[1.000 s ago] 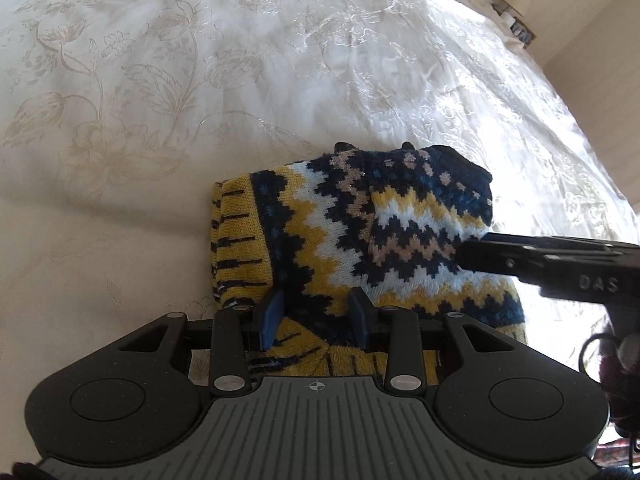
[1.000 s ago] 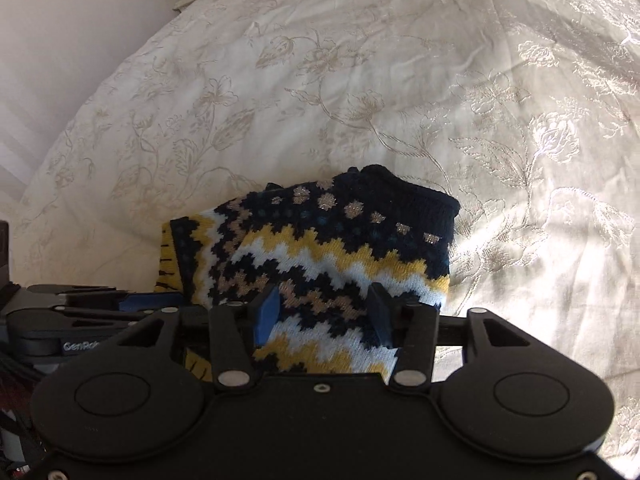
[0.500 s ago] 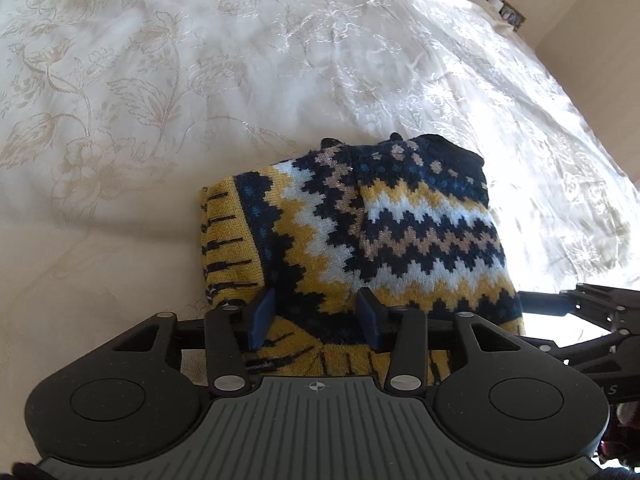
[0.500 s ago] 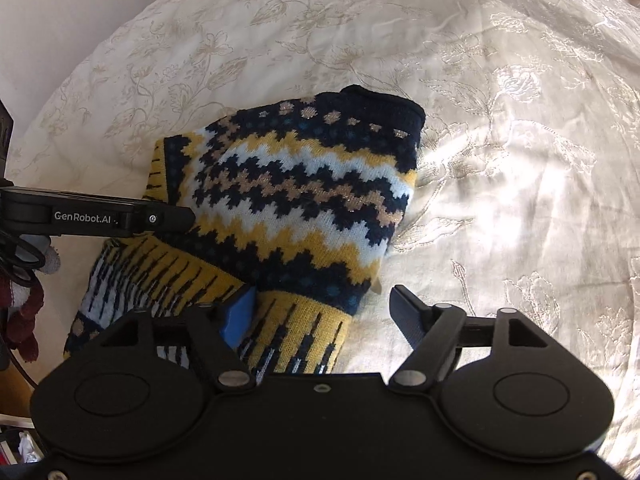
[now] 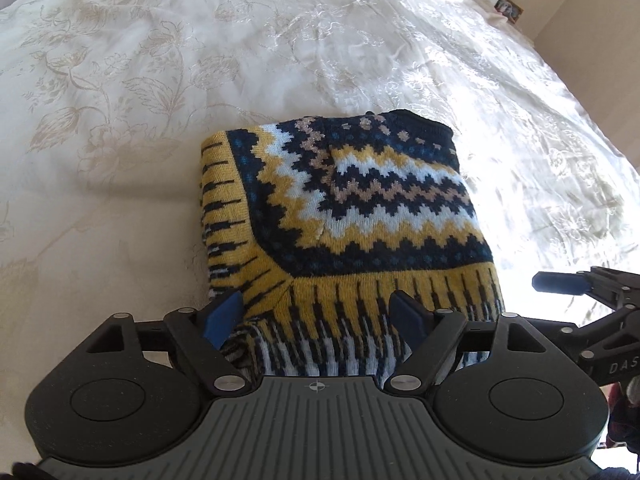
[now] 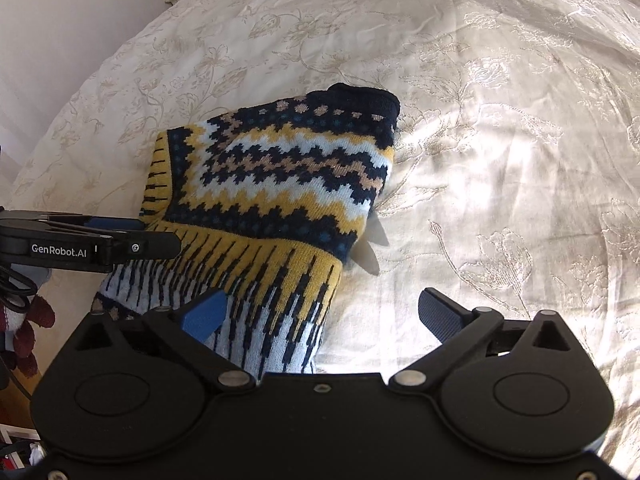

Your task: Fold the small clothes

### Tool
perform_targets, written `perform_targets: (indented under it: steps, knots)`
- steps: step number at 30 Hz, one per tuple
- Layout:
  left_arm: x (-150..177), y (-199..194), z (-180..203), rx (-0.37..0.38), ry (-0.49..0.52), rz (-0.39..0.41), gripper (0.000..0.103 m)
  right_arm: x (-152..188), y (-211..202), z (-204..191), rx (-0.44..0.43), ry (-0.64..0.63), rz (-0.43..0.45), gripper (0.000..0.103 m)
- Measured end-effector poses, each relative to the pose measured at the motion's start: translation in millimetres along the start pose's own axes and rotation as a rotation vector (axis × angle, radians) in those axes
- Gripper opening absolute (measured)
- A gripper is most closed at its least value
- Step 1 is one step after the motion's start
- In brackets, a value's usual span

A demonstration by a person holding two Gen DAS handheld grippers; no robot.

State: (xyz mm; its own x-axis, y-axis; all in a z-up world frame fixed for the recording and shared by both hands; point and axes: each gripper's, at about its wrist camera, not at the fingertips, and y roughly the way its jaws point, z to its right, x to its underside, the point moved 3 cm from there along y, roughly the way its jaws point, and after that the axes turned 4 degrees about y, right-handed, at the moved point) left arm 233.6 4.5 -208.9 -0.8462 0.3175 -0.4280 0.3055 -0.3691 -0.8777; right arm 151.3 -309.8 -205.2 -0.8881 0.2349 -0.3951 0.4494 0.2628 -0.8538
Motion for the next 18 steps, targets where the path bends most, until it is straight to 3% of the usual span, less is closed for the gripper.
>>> perform_targets:
  steps: [6, 15, 18]
  knots:
    - [7, -30, 7, -0.062, -0.031, 0.045, 0.079, 3, -18, 2, -0.031, 0.015, 0.036, 0.102]
    - [-1, -72, 36, -0.214, -0.042, 0.121, 0.078, -3, -47, 4, -0.017, 0.025, 0.127, 0.102]
    - [-5, -81, 42, -0.209, -0.051, 0.143, 0.078, -7, -58, 3, -0.034, 0.032, 0.154, 0.102]
